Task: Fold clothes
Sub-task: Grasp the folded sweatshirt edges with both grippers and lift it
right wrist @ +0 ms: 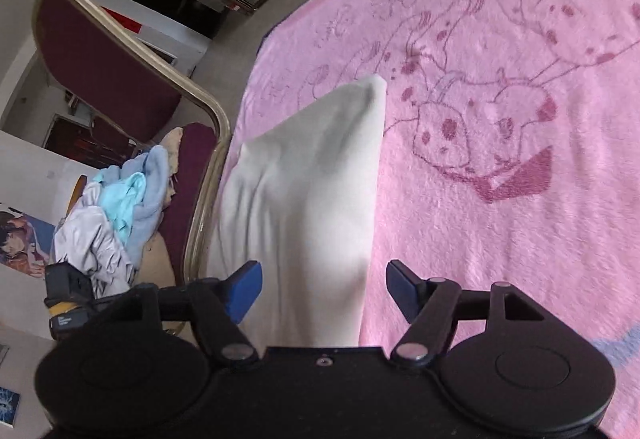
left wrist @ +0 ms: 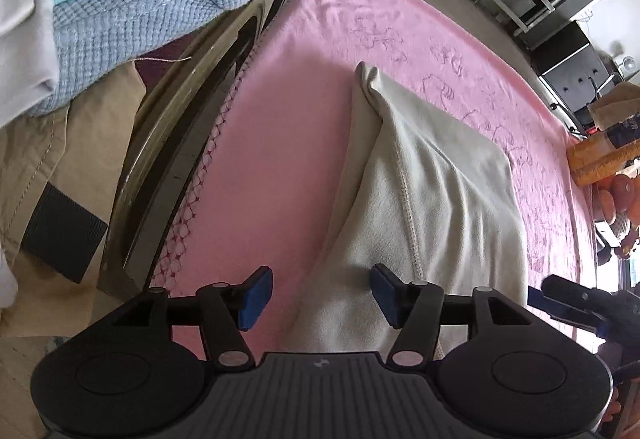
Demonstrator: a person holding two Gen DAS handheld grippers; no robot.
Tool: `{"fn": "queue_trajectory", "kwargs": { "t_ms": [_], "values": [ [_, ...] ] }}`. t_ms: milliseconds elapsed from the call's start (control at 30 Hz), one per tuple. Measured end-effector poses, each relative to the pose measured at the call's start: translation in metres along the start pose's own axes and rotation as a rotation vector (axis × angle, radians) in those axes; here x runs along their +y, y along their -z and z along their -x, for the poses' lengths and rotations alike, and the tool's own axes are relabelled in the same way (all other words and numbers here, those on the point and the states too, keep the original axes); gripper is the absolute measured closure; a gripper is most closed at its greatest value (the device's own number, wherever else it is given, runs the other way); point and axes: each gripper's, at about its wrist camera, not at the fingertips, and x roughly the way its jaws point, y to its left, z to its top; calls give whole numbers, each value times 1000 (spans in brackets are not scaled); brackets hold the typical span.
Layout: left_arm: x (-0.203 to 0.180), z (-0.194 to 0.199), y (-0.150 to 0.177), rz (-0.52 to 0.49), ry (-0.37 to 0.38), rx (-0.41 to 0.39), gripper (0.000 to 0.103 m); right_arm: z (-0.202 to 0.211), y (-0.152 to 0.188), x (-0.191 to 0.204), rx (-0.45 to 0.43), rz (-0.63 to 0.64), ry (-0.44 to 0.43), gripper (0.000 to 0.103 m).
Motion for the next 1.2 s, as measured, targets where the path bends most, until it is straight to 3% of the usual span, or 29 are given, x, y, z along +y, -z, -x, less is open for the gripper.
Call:
{"fn": "queue_trajectory", "kwargs": {
  "t_ms": [233, 267, 400, 533, 667, 800, 933, 1133, 1200],
  "values": [
    [0, -6, -3, -9, 7, 20, 41, -11, 1, -10, 14, -3, -4, 38],
    [0, -6, -3, -6, 23, 24, 45, -12, 2, -12, 12, -12, -13, 38],
    [-2, -8, -7, 1, 113, 39, 44, -15, 1, -21, 3, -57, -64, 39],
    [-2, -17, -13, 14, 69, 43, 41, -19, 2, -32, 11, -123, -135, 43],
    [-12, -23, -18, -40, 129, 72, 42, -22, 2, -36, 17, -147, -171, 49],
    [-24, -31, -26, -127, 110, 92, 39, -24, 2, -38, 20, -152, -179, 52],
    [-23, -37, -33, -111, 139, 96, 38, -26, 1, -46, 16, -187, -208, 57],
    [-37, -43, -26, -168, 189, 103, 26, -27, 3, -51, 10, -192, -257, 59],
    [-39, -45, -25, -177, 224, 108, 26, -29, 4, -44, 17, -167, -227, 59]
  ]
}}
